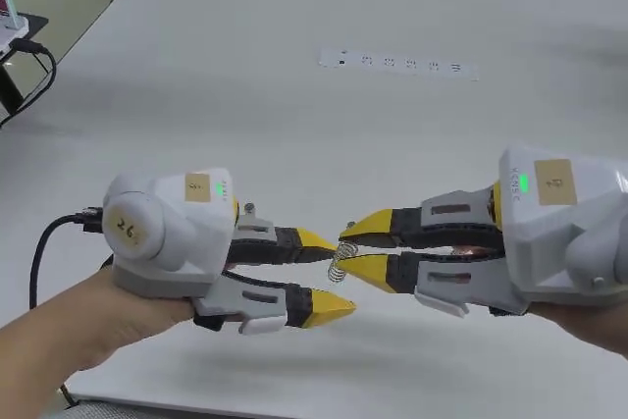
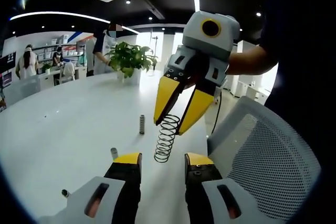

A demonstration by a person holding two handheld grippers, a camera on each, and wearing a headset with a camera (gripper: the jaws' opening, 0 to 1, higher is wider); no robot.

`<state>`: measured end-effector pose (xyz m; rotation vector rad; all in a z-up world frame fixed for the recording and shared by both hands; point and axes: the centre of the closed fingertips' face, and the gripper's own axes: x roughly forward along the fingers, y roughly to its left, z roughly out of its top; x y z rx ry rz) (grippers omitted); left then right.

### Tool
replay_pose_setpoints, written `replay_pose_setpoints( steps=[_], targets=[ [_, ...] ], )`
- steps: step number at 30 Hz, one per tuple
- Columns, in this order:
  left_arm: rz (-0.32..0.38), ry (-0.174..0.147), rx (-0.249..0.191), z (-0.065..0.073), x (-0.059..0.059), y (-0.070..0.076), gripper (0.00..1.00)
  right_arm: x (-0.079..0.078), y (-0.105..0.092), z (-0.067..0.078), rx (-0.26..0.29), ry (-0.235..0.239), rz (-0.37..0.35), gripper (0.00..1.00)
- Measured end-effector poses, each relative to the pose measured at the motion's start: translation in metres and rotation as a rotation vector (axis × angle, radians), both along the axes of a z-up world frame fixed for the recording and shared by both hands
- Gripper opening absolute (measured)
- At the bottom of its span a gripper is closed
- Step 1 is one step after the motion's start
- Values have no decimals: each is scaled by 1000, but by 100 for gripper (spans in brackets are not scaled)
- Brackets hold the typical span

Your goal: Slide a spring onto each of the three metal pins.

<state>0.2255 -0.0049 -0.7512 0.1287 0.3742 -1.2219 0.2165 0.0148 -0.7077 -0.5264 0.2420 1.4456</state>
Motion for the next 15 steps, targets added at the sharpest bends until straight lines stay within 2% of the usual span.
replay_pose_setpoints(
  steps=[10, 15],
  targets=[
    [51, -3, 11, -2, 4, 13, 36, -1, 1, -1, -9, -8, 3, 7],
    [80, -6, 41, -7, 5, 22, 43, 2, 0, -1, -10, -10, -5, 7]
  ],
)
